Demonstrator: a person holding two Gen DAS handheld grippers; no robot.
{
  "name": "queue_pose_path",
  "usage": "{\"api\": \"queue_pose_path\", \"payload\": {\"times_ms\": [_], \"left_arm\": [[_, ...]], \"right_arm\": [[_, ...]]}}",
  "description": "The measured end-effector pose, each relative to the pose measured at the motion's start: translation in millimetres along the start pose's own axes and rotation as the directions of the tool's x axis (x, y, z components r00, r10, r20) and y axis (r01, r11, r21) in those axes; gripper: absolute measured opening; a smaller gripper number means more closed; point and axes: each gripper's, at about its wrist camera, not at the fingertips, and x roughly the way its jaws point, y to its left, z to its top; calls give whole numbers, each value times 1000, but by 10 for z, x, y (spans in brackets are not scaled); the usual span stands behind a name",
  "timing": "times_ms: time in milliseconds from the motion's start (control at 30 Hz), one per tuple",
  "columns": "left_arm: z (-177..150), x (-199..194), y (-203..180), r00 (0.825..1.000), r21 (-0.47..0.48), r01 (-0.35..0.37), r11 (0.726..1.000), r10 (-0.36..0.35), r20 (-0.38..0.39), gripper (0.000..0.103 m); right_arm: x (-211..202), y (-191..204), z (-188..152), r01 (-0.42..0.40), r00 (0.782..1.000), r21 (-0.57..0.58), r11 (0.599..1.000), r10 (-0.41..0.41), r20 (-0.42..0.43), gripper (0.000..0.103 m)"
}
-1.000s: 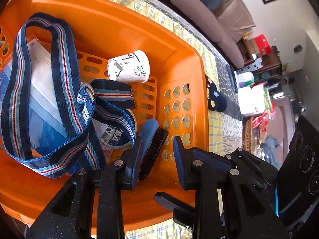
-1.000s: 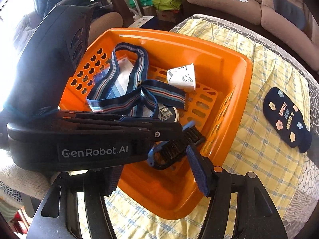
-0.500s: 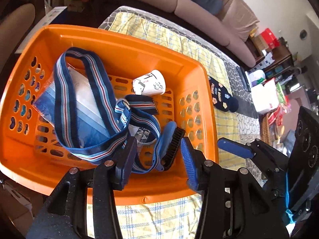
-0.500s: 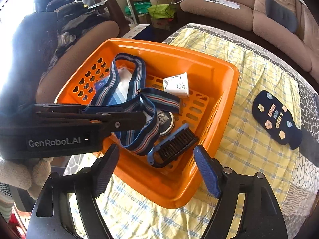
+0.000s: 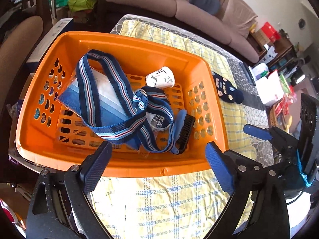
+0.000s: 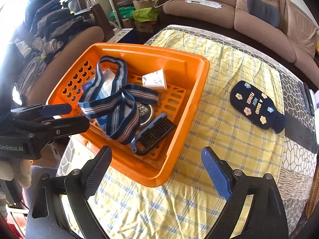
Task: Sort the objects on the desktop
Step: 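Lift both grippers away from the basket toward the navy hot-water-bottle cover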
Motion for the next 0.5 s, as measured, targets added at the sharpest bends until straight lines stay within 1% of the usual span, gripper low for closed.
{"api": "queue_pose_path", "payload": {"times_ms": [67, 100, 200, 333, 500], "left_arm": [[-28, -15, -7, 1000, 7, 0, 1000, 0, 0, 102], [-42, -22, -17, 1000, 12, -1, 1000, 1, 0, 103], [-87, -39, -51, 1000, 29, -8, 1000, 8, -4, 103], [-134, -57, -114, 1000, 58, -25, 998, 25, -9, 103], [-154, -99, -201, 999, 80, -30, 996, 31, -11, 103]], "right_arm": [[-8, -18, -35, 5, 1000, 8, 1000, -5, -1, 93], [-13, -28, -49, 7, 1000, 11, 1000, -7, -1, 94], [-27, -48, -84, 12, 1000, 20, 1000, -12, -1, 100], [-49, -73, -122, 16, 1000, 34, 999, -16, 5, 100], [-93, -118, -149, 8, 1000, 51, 999, -9, 15, 100]]}}
